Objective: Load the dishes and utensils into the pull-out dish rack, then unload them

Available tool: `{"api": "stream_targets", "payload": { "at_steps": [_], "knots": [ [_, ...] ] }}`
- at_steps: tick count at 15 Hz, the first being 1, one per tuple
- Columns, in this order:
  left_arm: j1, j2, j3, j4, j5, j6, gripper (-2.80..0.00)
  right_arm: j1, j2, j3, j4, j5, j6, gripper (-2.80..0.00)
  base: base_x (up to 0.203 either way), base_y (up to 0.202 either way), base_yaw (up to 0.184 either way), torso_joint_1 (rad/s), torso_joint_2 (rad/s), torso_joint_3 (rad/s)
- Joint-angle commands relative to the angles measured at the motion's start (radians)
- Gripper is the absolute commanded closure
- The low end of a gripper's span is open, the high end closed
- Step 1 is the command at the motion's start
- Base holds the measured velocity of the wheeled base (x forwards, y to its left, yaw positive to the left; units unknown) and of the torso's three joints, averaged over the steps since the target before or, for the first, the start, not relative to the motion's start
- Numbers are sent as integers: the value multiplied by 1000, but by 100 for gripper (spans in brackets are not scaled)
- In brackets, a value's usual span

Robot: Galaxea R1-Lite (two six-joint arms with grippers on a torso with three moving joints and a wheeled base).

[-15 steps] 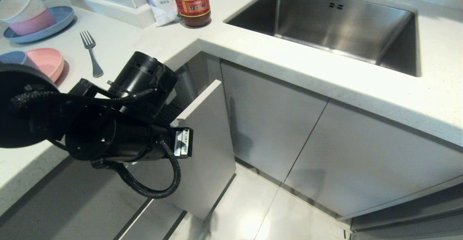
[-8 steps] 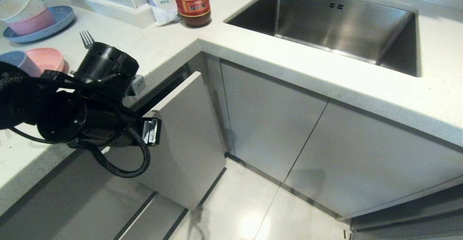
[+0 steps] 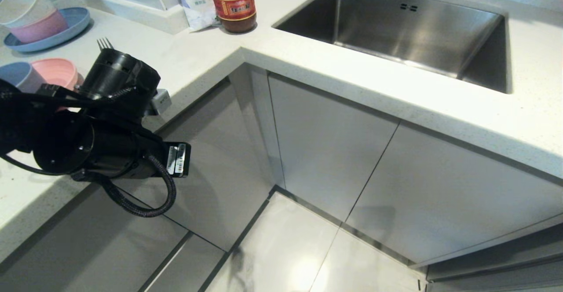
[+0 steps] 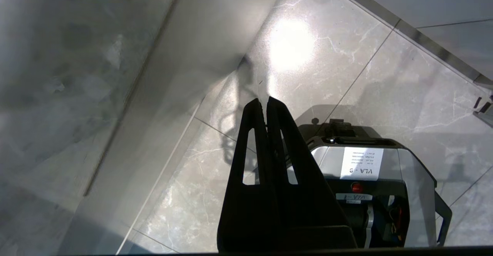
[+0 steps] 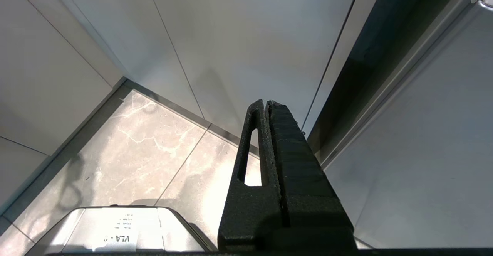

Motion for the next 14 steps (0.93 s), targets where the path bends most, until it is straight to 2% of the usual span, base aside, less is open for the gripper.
{"api": "stream_targets", "payload": {
  "at_steps": [1, 3, 6, 8, 11, 12, 14],
  "knots": [
    [-24, -14, 7, 3, 4, -2, 0, 1, -4, 2, -1, 0, 0, 0, 0, 0, 0, 0, 0, 0],
    [-31, -25, 11, -2, 3, 6, 0, 0, -4, 2, -1, 0, 0, 0, 0, 0, 0, 0, 0, 0],
    [-46, -92, 51, -86, 0, 40, 0, 0, -4, 2, -1, 0, 0, 0, 0, 0, 0, 0, 0, 0],
    [-54, -193, 103, -175, -16, 112, 0, 1, -3, 2, -1, 0, 0, 0, 0, 0, 0, 0, 0, 0],
    [-47, -366, 156, -258, -86, 214, 0, 1, -4, 2, -1, 0, 0, 0, 0, 0, 0, 0, 0, 0],
    [-12, -420, 167, -278, -121, 248, 0, 0, -4, 2, -1, 0, 0, 0, 0, 0, 0, 0, 0, 0],
    [118, -521, 188, -322, -249, 310, 0, 1, -4, 2, -1, 0, 0, 0, 0, 0, 0, 0, 0, 0]
  ]
}}
